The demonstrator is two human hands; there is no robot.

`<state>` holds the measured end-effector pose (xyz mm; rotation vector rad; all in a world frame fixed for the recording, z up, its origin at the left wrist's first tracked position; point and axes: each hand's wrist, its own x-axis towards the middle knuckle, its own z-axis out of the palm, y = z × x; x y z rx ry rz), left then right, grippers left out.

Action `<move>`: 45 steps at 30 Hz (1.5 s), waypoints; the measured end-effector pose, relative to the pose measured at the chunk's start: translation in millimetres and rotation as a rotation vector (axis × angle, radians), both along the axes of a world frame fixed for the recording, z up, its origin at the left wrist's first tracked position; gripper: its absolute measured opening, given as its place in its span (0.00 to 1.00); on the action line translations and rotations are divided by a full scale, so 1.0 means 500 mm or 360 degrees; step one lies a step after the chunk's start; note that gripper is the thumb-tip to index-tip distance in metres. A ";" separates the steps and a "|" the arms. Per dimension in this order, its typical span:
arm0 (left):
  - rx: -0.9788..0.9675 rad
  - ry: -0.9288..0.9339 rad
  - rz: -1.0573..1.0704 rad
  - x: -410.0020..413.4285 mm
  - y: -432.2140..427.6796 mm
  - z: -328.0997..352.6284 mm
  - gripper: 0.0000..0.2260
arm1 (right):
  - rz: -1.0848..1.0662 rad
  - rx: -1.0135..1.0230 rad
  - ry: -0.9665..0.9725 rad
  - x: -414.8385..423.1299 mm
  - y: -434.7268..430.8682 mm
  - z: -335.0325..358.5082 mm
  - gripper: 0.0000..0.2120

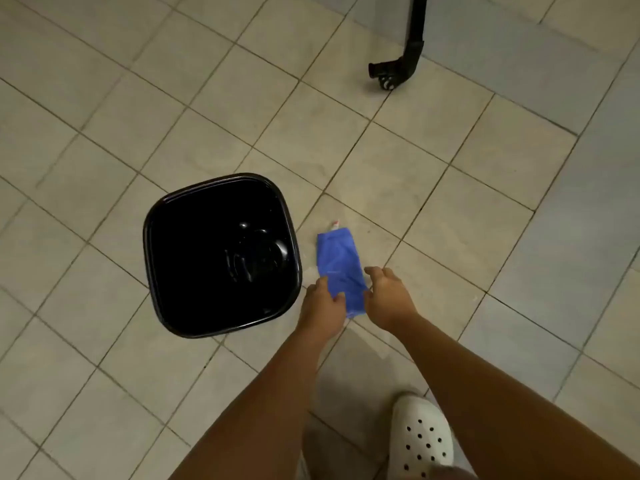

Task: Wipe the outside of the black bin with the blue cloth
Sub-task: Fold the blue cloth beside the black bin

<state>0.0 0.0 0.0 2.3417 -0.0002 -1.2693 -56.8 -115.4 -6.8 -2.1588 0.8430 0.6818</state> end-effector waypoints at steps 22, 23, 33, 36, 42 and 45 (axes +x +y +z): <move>-0.0147 0.0290 0.0859 0.039 -0.021 -0.120 0.13 | -0.0876 0.0651 0.0128 0.051 0.005 -0.100 0.17; -0.0168 0.0296 0.0875 0.038 -0.024 -0.118 0.12 | -0.0920 0.0703 0.0123 0.052 0.005 -0.096 0.14; -0.0502 0.0355 0.1092 0.031 -0.047 -0.017 0.15 | -0.1357 0.0893 -0.0057 0.079 -0.007 -0.017 0.18; -0.0602 0.0316 0.1120 0.022 -0.042 0.032 0.16 | -0.1371 0.0894 -0.0123 0.086 -0.004 0.027 0.17; -0.0882 0.0351 0.1145 0.008 -0.023 0.143 0.18 | -0.1372 0.0950 -0.0304 0.067 -0.004 0.149 0.11; -0.0952 0.0345 0.1093 -0.001 -0.012 0.207 0.15 | -0.1377 0.1059 -0.0323 0.049 -0.006 0.214 0.13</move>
